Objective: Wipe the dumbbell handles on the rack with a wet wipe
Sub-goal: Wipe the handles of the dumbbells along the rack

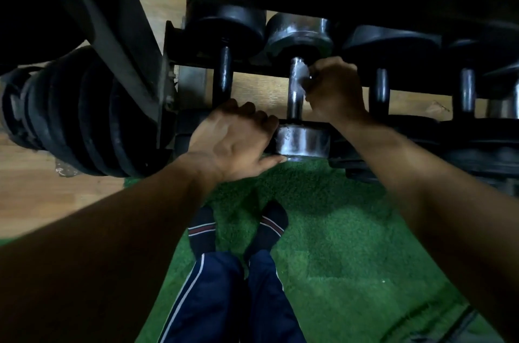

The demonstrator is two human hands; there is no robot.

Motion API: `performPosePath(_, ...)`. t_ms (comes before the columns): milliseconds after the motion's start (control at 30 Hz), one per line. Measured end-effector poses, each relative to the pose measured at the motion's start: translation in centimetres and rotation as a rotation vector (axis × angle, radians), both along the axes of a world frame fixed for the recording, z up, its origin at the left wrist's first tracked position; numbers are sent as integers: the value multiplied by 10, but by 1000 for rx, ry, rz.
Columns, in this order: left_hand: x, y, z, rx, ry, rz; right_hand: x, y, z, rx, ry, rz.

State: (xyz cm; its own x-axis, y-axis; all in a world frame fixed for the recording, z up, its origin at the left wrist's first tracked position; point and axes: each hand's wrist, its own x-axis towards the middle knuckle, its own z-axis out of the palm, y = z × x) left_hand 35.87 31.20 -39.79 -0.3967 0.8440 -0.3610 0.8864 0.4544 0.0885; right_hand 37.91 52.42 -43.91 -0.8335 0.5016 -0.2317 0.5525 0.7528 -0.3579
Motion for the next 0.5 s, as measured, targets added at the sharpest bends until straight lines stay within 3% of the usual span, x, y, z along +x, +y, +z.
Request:
performPosePath(133,0,1,8,8,52,-15,-23,2,4,-132,-93,-230)
performPosePath(233,-1,2,8,-4,23,-13,-26,5,6,-243,-158,-282)
performPosePath(367,-2,2,11,-17,-6,4,-2,6,18,-347,-395,-96)
performPosePath(500,-3,4,19,8,17,3,5,2,20,-242,-522,129)
